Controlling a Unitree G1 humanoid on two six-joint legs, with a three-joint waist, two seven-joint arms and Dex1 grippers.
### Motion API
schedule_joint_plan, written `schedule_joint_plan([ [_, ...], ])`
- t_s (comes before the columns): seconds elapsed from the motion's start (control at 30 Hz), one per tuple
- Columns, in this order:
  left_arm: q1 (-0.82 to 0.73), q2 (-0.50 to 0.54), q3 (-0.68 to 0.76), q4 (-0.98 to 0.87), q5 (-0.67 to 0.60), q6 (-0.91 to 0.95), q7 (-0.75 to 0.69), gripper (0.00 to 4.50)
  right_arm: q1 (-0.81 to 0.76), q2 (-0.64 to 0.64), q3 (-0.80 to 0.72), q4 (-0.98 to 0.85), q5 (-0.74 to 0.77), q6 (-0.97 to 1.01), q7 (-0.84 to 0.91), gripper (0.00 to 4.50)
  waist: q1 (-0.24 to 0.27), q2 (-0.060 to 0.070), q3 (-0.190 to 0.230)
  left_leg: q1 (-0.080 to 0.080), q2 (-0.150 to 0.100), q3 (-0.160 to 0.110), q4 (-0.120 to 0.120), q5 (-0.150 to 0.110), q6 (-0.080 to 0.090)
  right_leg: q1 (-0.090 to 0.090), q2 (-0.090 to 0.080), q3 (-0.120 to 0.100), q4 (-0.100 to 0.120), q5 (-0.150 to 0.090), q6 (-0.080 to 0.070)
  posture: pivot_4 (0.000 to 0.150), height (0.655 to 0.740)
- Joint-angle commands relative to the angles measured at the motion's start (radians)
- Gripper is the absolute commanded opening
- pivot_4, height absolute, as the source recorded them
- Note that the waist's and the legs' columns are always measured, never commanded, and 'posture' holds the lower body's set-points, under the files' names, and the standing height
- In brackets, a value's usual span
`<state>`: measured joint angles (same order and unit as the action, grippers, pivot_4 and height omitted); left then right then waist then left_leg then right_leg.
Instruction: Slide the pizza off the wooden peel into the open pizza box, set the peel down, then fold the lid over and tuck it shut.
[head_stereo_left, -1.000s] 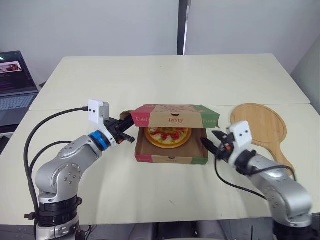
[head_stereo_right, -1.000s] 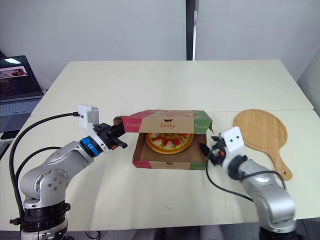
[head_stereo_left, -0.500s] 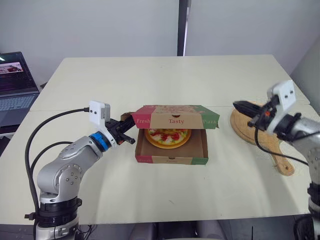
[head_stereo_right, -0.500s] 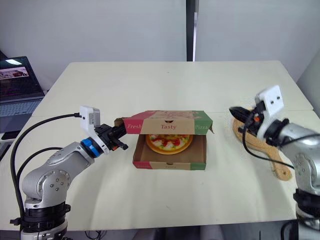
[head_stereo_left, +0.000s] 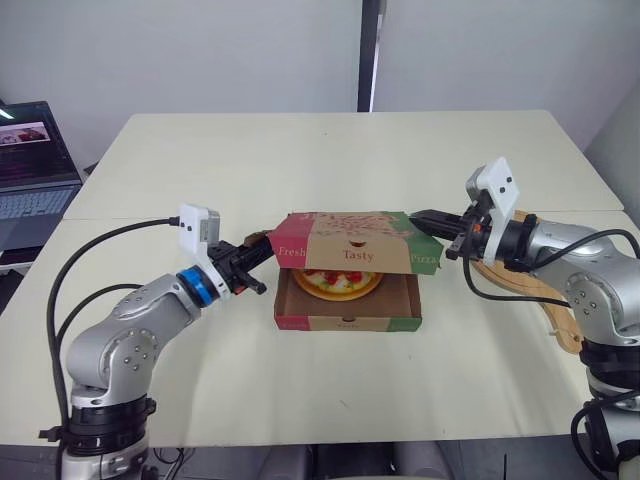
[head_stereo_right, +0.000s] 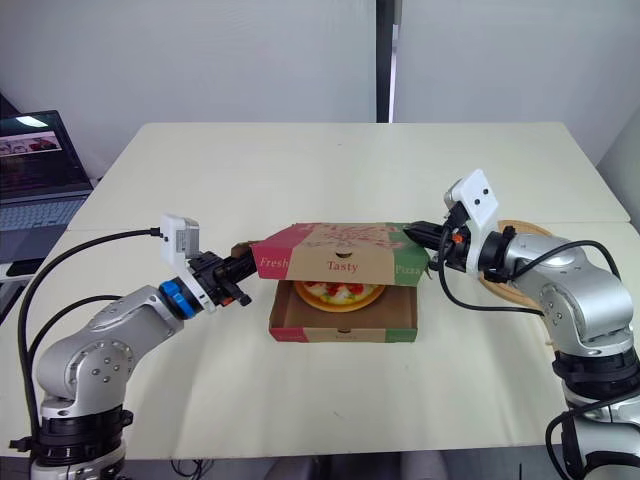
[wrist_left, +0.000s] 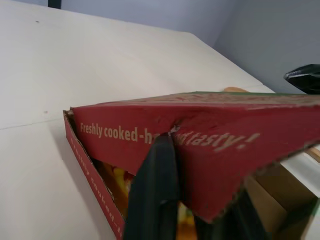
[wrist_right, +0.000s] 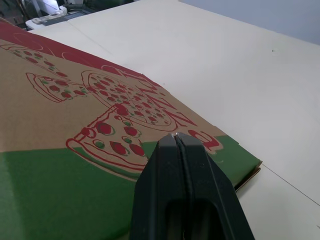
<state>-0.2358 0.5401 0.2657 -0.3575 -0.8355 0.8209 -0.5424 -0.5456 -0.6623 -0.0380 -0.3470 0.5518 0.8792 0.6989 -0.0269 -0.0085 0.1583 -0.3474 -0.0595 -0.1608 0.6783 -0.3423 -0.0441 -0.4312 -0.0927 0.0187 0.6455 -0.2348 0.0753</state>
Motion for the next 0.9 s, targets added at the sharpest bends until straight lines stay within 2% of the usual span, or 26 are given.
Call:
schedule_joint_plan([
  [0.03,0.012,0.088,0.064,-0.018,-0.048,0.016,-0.078,1.55,-0.026,-0.014,0.003,-0.010,-0.007,-0.028,0.017,0.00,0.000,0.000,0.000,0.000,0.000,0.000,0.000,0.000,0.000,0.000,0.000,0.000,0.000,0.000,0.000,0.150,0.7400],
  [0.2,-0.006,0.281,0.156,0.084,-0.142,0.128,-0.202,3.20,-0.030,-0.015,0.016,0.000,-0.020,-0.039,0.031,0.00,-0.002,0.000,0.000,0.000,0.000,0.000,-0.001,0.000,0.000,0.000,0.001,0.000,0.000,0.000,0.000,0.150,0.7400],
  [0.3,-0.061,0.366,0.210,0.169,-0.194,0.190,-0.237,3.20,-0.029,-0.013,0.025,0.003,-0.026,-0.047,0.039,0.00,-0.002,-0.001,0.001,0.000,0.000,-0.001,-0.001,0.000,0.000,0.000,0.001,-0.001,0.000,0.000,0.000,0.150,0.7400],
  [0.4,-0.138,0.360,0.216,0.227,-0.169,0.128,-0.240,3.20,-0.027,-0.013,0.035,0.004,-0.030,-0.051,0.043,0.00,0.000,-0.001,0.001,0.000,0.000,-0.001,0.000,0.000,0.000,0.000,0.001,-0.001,0.000,0.000,0.000,0.150,0.7400],
  [0.47,-0.213,0.345,0.201,0.249,-0.195,0.136,-0.244,3.20,-0.024,-0.015,0.043,0.000,-0.031,-0.052,0.048,0.00,0.000,-0.001,0.001,0.000,0.000,-0.001,0.000,0.000,0.000,0.000,0.001,-0.001,0.000,0.000,0.000,0.150,0.7400],
  [0.6,-0.300,0.357,0.025,0.230,-0.097,0.091,-0.352,2.33,-0.014,-0.021,0.055,-0.010,-0.033,-0.053,0.057,0.00,0.000,-0.002,0.002,0.000,0.000,-0.001,0.000,0.000,0.000,0.000,0.000,-0.001,0.000,0.000,0.000,0.150,0.7400],
  [0.77,-0.349,0.346,-0.238,0.210,0.099,-0.064,-0.522,0.65,-0.006,-0.019,0.066,-0.013,-0.043,-0.065,0.062,0.00,-0.003,-0.002,0.002,0.000,0.000,-0.001,-0.001,0.000,0.000,-0.001,0.001,-0.001,0.000,0.000,0.000,0.150,0.7400],
  [0.83,-0.380,0.318,-0.297,0.236,0.151,-0.108,-0.552,0.03,-0.004,-0.010,0.062,-0.014,-0.051,-0.079,0.056,0.00,-0.002,-0.002,0.002,0.000,0.000,-0.001,-0.001,0.000,0.000,-0.001,0.001,-0.001,0.000,0.000,0.000,0.150,0.7400],
  [0.9,-0.406,0.289,-0.336,0.268,0.190,-0.138,-0.573,0.03,-0.001,-0.011,0.047,-0.015,-0.069,-0.111,0.047,0.00,-0.002,-0.002,0.002,-0.001,0.000,-0.001,-0.001,0.000,0.000,-0.001,0.001,-0.001,0.000,0.000,0.000,0.150,0.7400],
])
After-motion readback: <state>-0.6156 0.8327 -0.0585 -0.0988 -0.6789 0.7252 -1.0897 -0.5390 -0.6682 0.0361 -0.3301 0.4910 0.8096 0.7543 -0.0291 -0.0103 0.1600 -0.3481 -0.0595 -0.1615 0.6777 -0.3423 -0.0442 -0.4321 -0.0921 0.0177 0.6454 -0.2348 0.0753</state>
